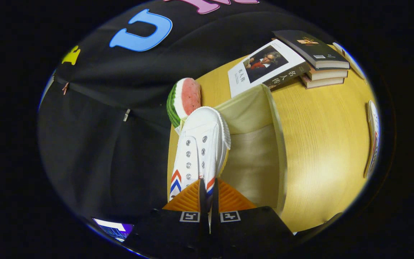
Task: Open the storage box then place both shoes into the box .Put the left shoe in first, then the right shoe, with the right side of both shoes facing outward in a uniform manner.
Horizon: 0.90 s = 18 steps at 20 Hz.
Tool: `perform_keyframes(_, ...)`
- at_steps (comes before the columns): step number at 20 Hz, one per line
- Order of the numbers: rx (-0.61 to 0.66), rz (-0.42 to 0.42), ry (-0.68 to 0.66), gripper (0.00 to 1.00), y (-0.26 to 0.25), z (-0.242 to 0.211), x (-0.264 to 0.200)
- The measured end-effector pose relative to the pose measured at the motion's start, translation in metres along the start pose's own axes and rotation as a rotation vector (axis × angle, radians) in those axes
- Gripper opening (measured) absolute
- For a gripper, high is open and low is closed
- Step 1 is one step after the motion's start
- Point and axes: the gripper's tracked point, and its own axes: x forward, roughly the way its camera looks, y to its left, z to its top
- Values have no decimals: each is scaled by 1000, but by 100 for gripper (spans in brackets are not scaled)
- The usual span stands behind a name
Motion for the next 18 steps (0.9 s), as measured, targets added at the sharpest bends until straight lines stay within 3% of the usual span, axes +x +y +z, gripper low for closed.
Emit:
perform_keyframes(8, 34, -58, 17, 6, -13, -5, 42)
perform_keyframes(11, 38, -26, 19, 8, -4, -5, 38)
perform_keyframes(12, 35, 4, -2, 19, 1, 0, 30)
perform_keyframes(15, -43, 32, -90, 99, 7, 19, 4)
perform_keyframes(18, -188, 14, -185, 99, -4, 40, -44)
